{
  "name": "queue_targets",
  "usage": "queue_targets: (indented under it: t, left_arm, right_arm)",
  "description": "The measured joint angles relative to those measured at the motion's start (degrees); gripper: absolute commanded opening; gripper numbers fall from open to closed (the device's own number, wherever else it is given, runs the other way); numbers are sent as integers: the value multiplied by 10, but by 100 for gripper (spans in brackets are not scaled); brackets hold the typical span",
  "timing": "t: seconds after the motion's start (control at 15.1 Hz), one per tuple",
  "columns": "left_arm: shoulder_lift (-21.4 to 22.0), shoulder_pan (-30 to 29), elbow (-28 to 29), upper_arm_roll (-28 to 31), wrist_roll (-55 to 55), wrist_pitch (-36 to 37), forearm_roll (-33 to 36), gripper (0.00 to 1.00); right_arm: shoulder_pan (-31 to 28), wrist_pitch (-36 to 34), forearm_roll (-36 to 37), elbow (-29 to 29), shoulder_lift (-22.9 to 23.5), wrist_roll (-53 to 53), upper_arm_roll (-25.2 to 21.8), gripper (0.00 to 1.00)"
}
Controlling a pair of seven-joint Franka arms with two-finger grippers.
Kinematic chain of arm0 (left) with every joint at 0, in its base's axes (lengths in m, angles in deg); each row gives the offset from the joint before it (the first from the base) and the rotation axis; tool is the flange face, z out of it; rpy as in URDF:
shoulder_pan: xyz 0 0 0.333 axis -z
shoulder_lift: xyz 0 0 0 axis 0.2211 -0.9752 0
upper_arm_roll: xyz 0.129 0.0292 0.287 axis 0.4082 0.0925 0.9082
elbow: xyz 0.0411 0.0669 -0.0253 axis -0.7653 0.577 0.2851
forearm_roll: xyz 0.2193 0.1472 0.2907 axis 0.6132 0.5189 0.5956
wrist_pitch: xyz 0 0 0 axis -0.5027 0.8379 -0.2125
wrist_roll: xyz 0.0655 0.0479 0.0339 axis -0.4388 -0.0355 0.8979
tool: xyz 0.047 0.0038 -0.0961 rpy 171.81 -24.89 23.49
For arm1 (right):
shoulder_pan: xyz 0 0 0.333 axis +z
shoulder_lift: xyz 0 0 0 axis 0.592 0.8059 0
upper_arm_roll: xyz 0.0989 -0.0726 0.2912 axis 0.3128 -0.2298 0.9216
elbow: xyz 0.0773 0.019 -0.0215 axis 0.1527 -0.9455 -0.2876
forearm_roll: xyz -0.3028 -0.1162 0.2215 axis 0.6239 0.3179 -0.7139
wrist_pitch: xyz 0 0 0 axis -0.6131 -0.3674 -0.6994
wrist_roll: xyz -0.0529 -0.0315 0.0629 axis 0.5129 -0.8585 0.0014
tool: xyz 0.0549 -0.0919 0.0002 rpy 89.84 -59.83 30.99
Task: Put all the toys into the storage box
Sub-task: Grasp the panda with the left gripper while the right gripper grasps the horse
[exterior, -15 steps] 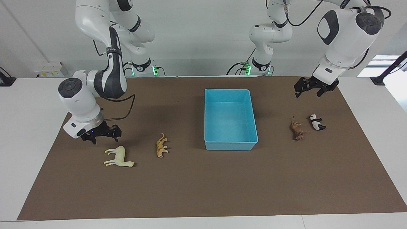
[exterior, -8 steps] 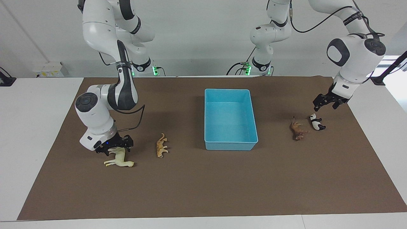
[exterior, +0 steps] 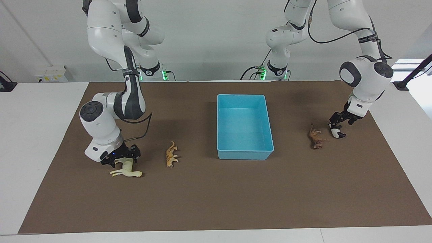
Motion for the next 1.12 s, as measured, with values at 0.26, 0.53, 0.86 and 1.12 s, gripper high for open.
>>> queue_targets:
  t: [0.26, 0.53, 0.86, 1.12]
  left_arm:
    - [-27, 0, 13, 0, 0, -21, 0, 59]
    - [-26, 0, 10, -2, 0, -16, 0, 3]
    - [-26, 4, -33, -6, -1, 49, 0, 2]
    - [-12, 59, -110, -12, 48, 177, 0, 2]
  right_arm:
    - [0, 2, 0, -3, 1, 0, 0, 0]
    - [0, 2, 0, -3, 0, 0, 0, 0]
    - [8, -40, 0, 16, -12, 0, 0, 0]
    - [3, -137, 0, 50, -65, 0, -4, 0]
